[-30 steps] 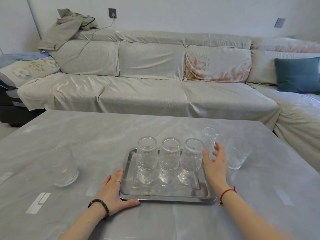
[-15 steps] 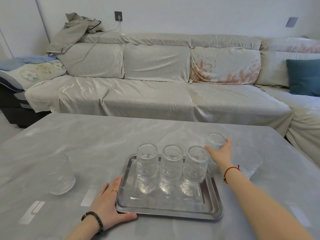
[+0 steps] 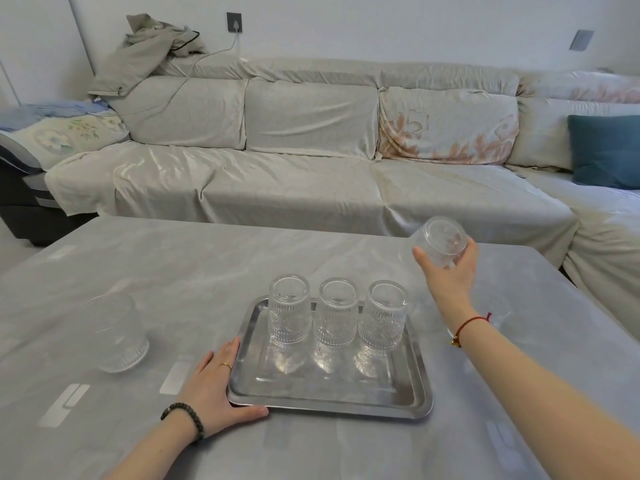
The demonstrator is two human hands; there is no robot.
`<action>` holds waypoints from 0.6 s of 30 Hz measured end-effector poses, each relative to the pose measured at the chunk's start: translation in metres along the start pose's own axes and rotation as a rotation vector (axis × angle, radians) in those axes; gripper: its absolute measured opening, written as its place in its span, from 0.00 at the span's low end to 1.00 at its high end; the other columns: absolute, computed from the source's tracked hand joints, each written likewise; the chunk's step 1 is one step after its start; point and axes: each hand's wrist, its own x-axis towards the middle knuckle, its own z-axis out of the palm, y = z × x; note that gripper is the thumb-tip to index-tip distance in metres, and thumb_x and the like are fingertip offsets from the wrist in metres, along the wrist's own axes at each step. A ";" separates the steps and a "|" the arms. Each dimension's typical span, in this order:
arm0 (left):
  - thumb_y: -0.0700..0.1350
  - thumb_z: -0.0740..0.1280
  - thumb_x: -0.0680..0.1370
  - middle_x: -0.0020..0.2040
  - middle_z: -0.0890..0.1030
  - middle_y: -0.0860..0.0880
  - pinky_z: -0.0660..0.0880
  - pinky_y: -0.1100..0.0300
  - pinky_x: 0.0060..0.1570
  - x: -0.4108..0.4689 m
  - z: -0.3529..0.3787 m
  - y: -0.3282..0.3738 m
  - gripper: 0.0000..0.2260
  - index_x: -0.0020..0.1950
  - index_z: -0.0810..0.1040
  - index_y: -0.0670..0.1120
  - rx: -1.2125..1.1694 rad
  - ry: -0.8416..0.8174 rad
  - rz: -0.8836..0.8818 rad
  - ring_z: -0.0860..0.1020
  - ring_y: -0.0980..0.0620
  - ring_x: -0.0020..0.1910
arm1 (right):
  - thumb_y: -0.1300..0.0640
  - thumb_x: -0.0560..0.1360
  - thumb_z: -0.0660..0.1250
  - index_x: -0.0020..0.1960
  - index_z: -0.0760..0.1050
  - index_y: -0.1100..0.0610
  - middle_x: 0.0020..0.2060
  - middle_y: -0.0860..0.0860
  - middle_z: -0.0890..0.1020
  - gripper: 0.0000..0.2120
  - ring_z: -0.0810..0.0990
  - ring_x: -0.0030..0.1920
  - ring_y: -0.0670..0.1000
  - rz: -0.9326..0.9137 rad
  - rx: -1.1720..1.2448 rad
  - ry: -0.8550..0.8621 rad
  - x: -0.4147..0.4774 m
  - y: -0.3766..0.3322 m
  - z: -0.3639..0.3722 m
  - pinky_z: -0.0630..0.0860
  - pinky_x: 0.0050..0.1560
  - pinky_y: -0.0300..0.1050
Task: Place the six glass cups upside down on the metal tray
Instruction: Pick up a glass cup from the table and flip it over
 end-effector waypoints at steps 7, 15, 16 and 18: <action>0.80 0.57 0.50 0.76 0.51 0.52 0.42 0.61 0.72 -0.005 -0.005 0.007 0.63 0.74 0.42 0.47 0.012 -0.005 -0.006 0.51 0.54 0.74 | 0.52 0.60 0.78 0.58 0.68 0.48 0.56 0.48 0.75 0.30 0.74 0.58 0.49 -0.062 -0.005 -0.175 -0.057 -0.029 -0.034 0.74 0.57 0.49; 0.81 0.53 0.49 0.76 0.53 0.51 0.43 0.60 0.73 -0.008 -0.004 0.007 0.62 0.74 0.42 0.47 0.033 0.002 0.001 0.52 0.55 0.74 | 0.55 0.57 0.80 0.59 0.67 0.50 0.55 0.47 0.75 0.35 0.76 0.56 0.45 0.027 0.003 -0.226 -0.127 -0.013 -0.050 0.75 0.54 0.41; 0.81 0.53 0.49 0.76 0.53 0.51 0.43 0.60 0.73 -0.008 -0.003 0.007 0.62 0.74 0.42 0.47 0.033 0.004 0.001 0.52 0.55 0.74 | 0.55 0.57 0.80 0.59 0.67 0.50 0.56 0.48 0.76 0.35 0.76 0.56 0.45 0.022 0.005 -0.212 -0.129 -0.013 -0.050 0.75 0.54 0.41; 0.81 0.53 0.50 0.76 0.53 0.51 0.42 0.60 0.73 -0.008 -0.003 0.006 0.62 0.74 0.42 0.47 0.032 0.012 0.002 0.52 0.55 0.74 | 0.55 0.57 0.80 0.60 0.67 0.49 0.56 0.48 0.76 0.36 0.76 0.57 0.45 0.015 0.006 -0.188 -0.131 -0.013 -0.051 0.74 0.54 0.40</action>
